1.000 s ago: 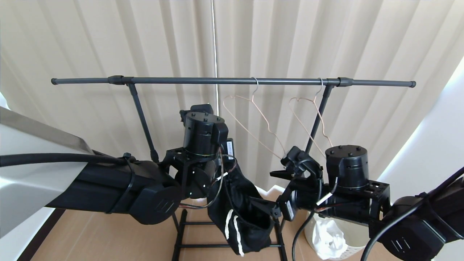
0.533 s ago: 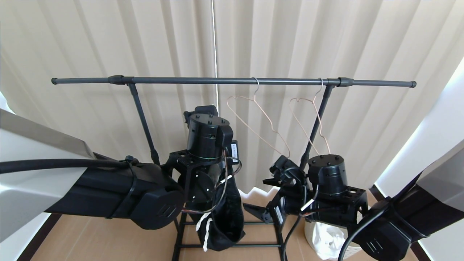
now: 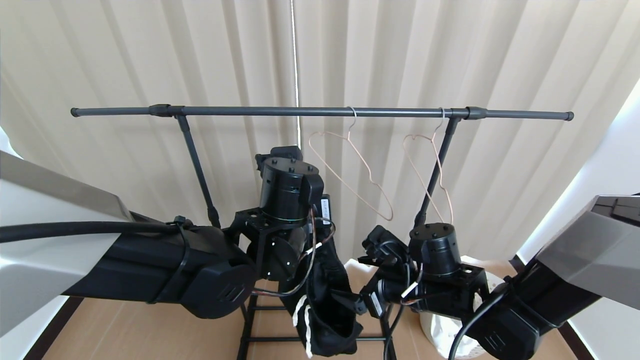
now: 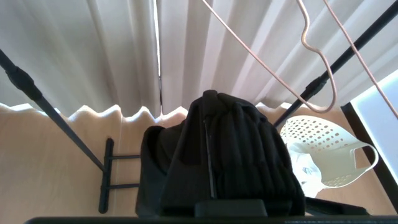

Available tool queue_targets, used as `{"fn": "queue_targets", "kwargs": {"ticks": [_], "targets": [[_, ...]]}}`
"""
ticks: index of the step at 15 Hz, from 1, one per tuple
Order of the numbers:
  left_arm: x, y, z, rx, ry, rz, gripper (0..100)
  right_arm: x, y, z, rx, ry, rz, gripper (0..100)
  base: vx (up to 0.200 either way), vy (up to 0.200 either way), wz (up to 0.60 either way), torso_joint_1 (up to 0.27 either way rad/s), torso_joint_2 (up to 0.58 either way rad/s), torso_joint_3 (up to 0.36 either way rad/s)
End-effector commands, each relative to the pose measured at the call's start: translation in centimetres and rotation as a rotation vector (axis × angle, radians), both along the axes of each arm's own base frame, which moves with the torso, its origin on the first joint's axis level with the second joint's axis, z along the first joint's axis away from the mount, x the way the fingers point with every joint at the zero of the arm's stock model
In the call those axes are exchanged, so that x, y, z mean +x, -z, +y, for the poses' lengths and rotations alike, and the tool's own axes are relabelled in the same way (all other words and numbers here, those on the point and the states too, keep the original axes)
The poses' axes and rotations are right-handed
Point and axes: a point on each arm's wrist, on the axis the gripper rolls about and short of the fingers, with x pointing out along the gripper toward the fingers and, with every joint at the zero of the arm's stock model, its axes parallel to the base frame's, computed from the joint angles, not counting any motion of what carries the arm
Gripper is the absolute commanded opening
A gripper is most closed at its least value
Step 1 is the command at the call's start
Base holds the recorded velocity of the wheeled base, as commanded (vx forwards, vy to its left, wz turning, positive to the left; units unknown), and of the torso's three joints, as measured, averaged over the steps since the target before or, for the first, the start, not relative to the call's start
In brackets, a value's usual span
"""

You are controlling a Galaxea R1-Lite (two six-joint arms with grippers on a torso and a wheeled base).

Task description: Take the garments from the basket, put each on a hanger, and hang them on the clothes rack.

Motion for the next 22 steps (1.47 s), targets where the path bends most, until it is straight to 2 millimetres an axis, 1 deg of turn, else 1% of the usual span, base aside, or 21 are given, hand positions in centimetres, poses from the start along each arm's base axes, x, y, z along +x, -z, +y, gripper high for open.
{"fn": "queue_targets", "kwargs": {"ticks": [1,3,6,7,8,10,11,13,14,15,17,18,19,20,21,22], "targets": [[-0.1,0.1,-0.1,0.000,0.003,0.001,0,0.6,1.4,0.1,-0.020,0.008,0.026,100,0.000,0.000,0.00,0.000,0.00,0.000],[-0.1,0.1,-0.2,-0.001,0.004,0.001,0,0.8,1.9,0.3,-0.025,0.008,0.034,100,0.000,0.000,0.00,0.000,0.00,0.000],[-0.3,0.0,-0.3,-0.002,0.011,0.000,0,1.3,3.1,0.5,-0.045,0.022,0.050,100,0.000,0.000,0.00,0.000,0.00,0.000],[-0.3,0.0,-0.3,-0.001,0.011,0.001,0,1.5,3.2,0.6,-0.049,0.038,0.038,100,0.000,0.000,0.00,0.000,0.00,0.000],[-0.3,0.1,-0.3,0.000,0.011,0.003,0,1.7,3.1,0.7,-0.041,0.051,0.014,0,0.000,0.000,0.00,0.000,0.00,0.000],[-0.3,0.0,-0.2,-0.001,0.009,0.001,0,1.8,2.7,0.5,-0.030,0.058,0.002,0,0.000,0.000,0.00,0.000,0.00,0.000],[-0.3,0.0,-0.2,-0.003,0.009,0.002,0,2.1,2.4,0.0,-0.024,0.075,-0.005,0,0.000,0.000,0.00,0.000,0.00,0.000],[-0.2,0.1,-0.2,-0.001,0.006,0.004,0,2.4,1.9,-0.3,-0.002,0.101,-0.007,0,0.000,0.000,0.00,0.000,0.00,0.000],[0.1,0.3,0.1,0.002,-0.004,0.008,0,2.9,1.1,-1.3,0.012,0.132,-0.022,0,0.000,0.000,0.00,0.000,0.00,0.000],[0.7,0.6,0.6,0.010,-0.019,0.016,0,3.3,-0.1,-2.2,0.026,0.159,-0.044,0,0.000,0.000,0.00,0.000,0.00,0.000],[0.9,1.2,1.1,0.008,0.028,0.045,0,4.1,-2.2,-4.5,0.052,0.227,-0.093,0,0.000,0.000,0.00,0.000,0.00,0.000],[0.7,1.4,1.1,0.005,0.065,0.060,0,4.1,-2.9,-5.2,0.060,0.244,-0.108,0,0.000,0.000,0.00,0.000,0.00,0.000],[0.5,1.8,1.2,0.004,0.111,0.084,0,4.1,-4.1,-5.9,0.074,0.262,-0.136,0,0.000,0.000,0.00,0.000,0.00,0.000],[0.4,2.2,1.4,0.012,0.133,0.101,0,3.7,-5.0,-6.2,0.080,0.266,-0.147,0,0.000,0.000,0.00,0.000,0.00,0.000],[0.3,2.6,1.6,0.024,0.142,0.114,100,3.4,-5.8,-6.4,0.081,0.269,-0.150,0,0.000,0.000,0.00,0.000,0.00,0.000],[0.2,2.9,1.7,0.046,0.153,0.121,100,3.2,-6.3,-6.6,0.083,0.271,-0.153,0,0.000,0.000,0.00,0.000,0.00,0.000]]}}
